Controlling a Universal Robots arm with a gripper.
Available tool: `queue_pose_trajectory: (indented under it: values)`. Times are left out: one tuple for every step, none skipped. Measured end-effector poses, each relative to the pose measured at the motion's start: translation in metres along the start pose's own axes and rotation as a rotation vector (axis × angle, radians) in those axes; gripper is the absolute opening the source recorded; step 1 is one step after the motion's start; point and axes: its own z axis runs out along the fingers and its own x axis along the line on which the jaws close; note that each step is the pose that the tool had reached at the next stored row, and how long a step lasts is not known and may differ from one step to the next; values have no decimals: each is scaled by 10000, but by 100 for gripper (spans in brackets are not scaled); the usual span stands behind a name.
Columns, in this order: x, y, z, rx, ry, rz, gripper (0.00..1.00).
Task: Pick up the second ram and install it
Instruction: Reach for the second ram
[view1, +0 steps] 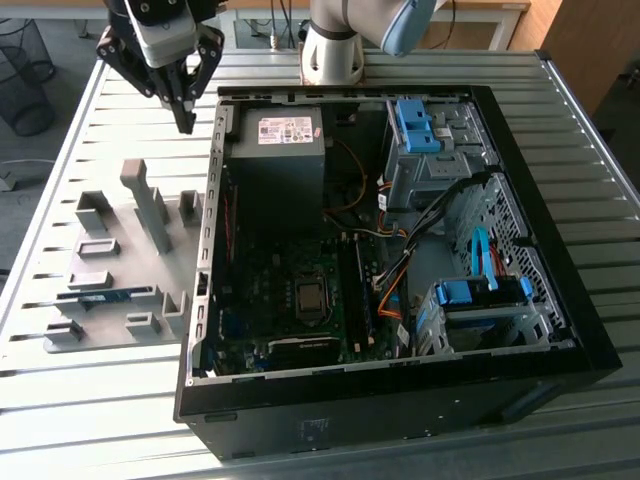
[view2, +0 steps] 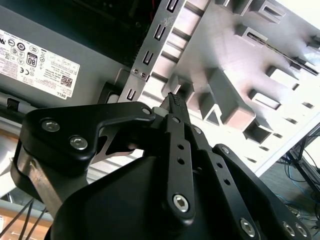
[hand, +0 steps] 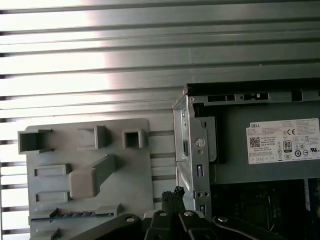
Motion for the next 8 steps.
queue_pose_trajectory:
  values:
    - [4,0,1,0,0,0,11]
    - [8,0,1,0,0,1,11]
    - [11,-1,1,1,1,0,11]
    - [15,-1,2,0,1,1,11]
    - [18,-2,3,0,1,0,11]
    - [22,-2,4,0,1,0,11]
    - [25,-2,5,0,1,0,11]
    - [29,-3,6,0,2,0,11]
